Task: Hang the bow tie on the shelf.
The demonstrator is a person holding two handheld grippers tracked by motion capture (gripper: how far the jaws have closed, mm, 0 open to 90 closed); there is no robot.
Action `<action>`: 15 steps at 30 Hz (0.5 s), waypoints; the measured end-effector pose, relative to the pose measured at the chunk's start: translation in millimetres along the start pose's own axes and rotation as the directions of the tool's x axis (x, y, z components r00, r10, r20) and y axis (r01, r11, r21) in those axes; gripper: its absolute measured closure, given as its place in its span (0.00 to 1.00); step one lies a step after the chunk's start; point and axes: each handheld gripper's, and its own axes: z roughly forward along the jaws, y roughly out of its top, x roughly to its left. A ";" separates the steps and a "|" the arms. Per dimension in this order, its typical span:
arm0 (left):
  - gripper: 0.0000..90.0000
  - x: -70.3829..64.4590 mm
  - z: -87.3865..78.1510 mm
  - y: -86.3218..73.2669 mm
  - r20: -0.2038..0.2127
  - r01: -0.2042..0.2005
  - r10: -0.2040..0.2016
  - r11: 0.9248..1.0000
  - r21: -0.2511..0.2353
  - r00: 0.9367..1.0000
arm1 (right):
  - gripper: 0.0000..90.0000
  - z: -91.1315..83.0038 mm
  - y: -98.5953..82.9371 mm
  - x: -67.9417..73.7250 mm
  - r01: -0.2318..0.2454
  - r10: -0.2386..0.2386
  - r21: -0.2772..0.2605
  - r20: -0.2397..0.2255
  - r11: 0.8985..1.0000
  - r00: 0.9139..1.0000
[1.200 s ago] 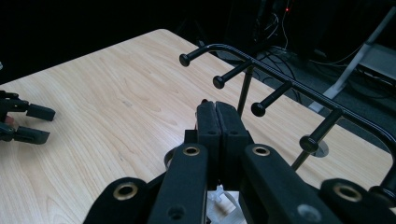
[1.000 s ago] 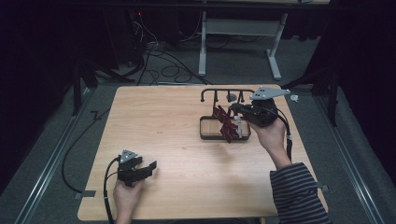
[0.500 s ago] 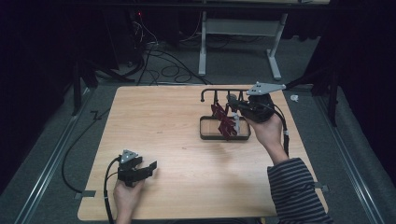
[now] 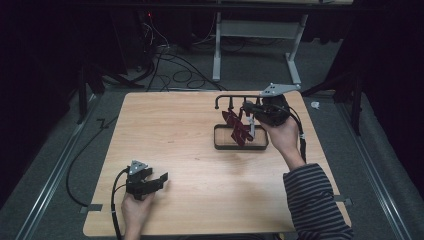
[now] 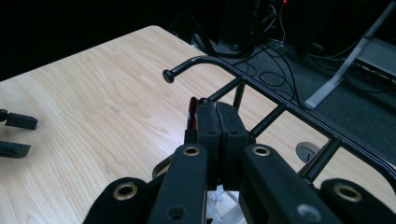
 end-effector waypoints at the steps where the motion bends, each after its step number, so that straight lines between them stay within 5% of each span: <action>1: 0.34 0.0 0.0 0.0 -0.001 0.000 0.000 1.000 0.000 1.000 | 1.00 0.9 -0.2 -0.7 -0.006 0.006 0.004 0.004 1.000 1.000; 15: 0.34 0.1 -0.1 -0.1 0.002 0.004 -0.004 1.000 -0.001 1.000 | 1.00 7.5 3.6 -10.4 -0.026 0.026 0.020 0.032 0.999 0.999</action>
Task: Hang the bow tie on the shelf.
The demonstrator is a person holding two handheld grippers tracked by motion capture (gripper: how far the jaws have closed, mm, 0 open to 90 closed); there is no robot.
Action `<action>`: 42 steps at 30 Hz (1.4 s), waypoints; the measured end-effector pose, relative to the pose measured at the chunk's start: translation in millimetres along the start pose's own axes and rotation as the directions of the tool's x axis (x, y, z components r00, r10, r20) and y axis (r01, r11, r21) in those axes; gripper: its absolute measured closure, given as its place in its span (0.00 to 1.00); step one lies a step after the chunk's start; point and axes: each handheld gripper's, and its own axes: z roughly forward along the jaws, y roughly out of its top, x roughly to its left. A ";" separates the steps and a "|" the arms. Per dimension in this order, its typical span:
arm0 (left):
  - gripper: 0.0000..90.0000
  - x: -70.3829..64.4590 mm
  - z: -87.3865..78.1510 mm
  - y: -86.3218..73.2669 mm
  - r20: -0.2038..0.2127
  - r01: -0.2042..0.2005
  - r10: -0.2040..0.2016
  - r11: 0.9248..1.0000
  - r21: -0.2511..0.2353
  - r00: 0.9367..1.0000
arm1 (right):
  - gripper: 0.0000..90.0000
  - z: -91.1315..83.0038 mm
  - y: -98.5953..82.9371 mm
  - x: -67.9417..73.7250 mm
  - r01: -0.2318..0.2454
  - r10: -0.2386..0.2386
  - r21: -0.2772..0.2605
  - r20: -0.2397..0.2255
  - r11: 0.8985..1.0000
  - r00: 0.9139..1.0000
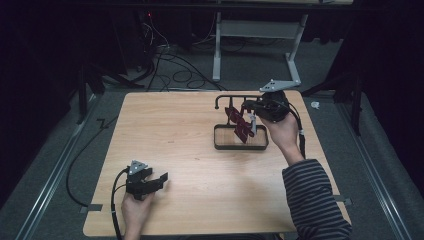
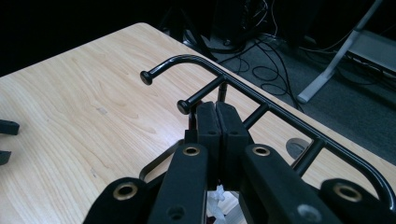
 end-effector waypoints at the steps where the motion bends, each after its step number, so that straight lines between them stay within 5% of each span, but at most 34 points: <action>1: 0.34 0.0 0.0 0.0 0.000 0.000 0.000 1.000 0.000 1.000 | 1.00 0.7 0.3 -0.5 0.000 0.000 0.001 0.002 1.000 1.000; 13: 0.34 0.1 0.0 0.0 0.001 0.002 -0.002 1.000 -0.001 1.000 | 1.00 8.7 4.5 -1.5 0.014 -0.014 0.016 0.010 1.000 1.000; 42: 0.33 0.3 0.0 -0.1 0.002 0.005 -0.005 1.000 -0.002 1.000 | 0.99 21.1 -1.3 -20.2 -0.049 0.045 0.050 0.076 0.998 0.996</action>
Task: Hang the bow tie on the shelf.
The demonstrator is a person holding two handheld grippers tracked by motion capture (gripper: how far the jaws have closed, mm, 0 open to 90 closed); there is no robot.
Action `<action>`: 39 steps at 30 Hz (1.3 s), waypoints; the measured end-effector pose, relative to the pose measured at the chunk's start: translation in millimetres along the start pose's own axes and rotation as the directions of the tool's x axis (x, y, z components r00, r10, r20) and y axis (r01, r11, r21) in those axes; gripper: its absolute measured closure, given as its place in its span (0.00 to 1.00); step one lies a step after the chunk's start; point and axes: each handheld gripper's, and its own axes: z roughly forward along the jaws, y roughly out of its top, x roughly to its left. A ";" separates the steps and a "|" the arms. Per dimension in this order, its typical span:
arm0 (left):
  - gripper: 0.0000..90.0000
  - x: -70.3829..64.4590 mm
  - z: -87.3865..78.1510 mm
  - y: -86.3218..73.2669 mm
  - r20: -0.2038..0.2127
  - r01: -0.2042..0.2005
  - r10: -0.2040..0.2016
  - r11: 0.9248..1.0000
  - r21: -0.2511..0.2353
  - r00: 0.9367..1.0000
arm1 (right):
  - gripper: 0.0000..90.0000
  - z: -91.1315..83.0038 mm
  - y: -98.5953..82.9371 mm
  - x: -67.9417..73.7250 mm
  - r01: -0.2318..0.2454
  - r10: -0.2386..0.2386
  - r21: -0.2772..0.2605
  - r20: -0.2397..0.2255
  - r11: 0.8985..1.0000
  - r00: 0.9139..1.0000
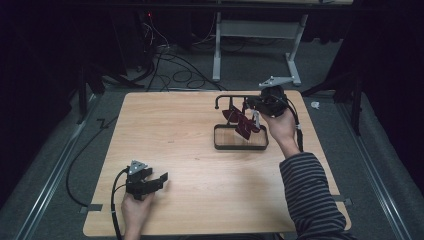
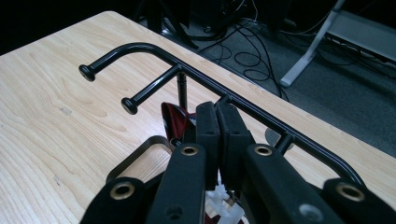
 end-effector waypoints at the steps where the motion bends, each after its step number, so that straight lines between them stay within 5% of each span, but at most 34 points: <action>1: 0.34 0.0 0.0 0.0 0.000 0.000 0.000 1.000 0.000 1.000 | 0.98 0.4 -0.2 -0.2 -0.003 0.003 -0.001 -0.001 1.000 1.000; 20: 0.33 0.0 0.0 -0.1 0.000 0.000 0.000 1.000 0.000 1.000 | 0.88 -14.5 -0.1 6.6 0.005 -0.005 -0.054 -0.004 0.999 1.000; 39: 0.33 0.0 0.0 -0.1 0.001 0.000 0.000 1.000 0.000 1.000 | 0.84 -35.2 -15.9 -1.6 -0.019 0.018 -0.063 -0.019 0.998 1.000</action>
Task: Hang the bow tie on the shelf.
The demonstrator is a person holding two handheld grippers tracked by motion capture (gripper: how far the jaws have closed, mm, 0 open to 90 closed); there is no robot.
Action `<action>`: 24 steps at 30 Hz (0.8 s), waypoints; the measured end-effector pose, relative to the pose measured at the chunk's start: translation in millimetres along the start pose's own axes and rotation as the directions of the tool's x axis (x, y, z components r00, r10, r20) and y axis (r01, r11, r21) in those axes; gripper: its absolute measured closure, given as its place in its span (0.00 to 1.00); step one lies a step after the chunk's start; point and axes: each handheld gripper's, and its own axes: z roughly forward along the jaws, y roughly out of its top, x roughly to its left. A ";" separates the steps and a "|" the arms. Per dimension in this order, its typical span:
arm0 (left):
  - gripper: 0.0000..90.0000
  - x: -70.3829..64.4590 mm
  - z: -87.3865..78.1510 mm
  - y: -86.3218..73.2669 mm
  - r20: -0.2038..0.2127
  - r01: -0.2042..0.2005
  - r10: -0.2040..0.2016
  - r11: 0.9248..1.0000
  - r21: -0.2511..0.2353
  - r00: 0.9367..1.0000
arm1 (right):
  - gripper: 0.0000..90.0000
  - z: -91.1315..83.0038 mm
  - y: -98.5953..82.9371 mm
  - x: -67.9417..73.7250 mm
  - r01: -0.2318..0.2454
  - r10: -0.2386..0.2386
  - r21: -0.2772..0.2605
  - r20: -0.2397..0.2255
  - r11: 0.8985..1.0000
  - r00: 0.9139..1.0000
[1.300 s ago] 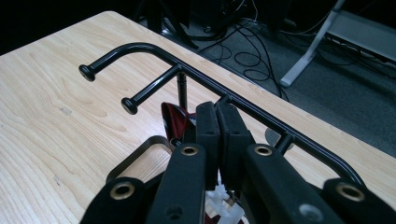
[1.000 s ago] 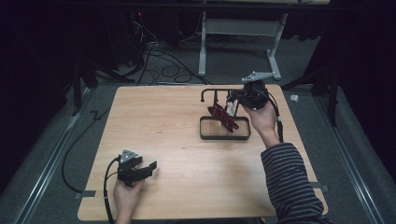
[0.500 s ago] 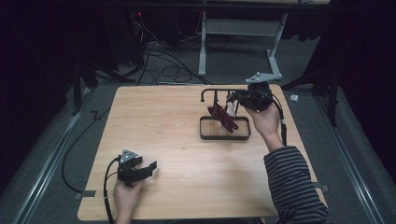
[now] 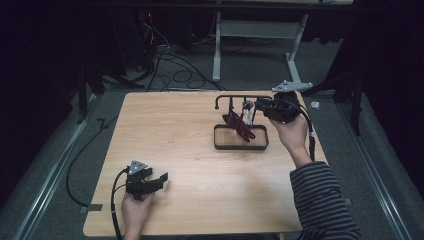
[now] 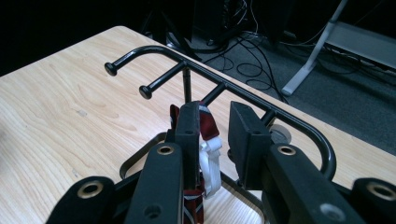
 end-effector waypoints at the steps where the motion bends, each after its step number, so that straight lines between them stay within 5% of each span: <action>1: 0.33 0.1 -0.1 0.0 0.000 -0.001 0.001 1.000 0.001 1.000 | 0.84 -0.5 -0.6 0.1 -0.003 0.003 -0.002 -0.001 1.000 1.000; 24: 0.33 -0.2 -0.1 0.0 0.002 -0.002 0.002 1.000 0.002 1.000 | 0.80 -25.2 -18.0 -2.4 -0.028 0.028 -0.028 -0.012 0.999 1.000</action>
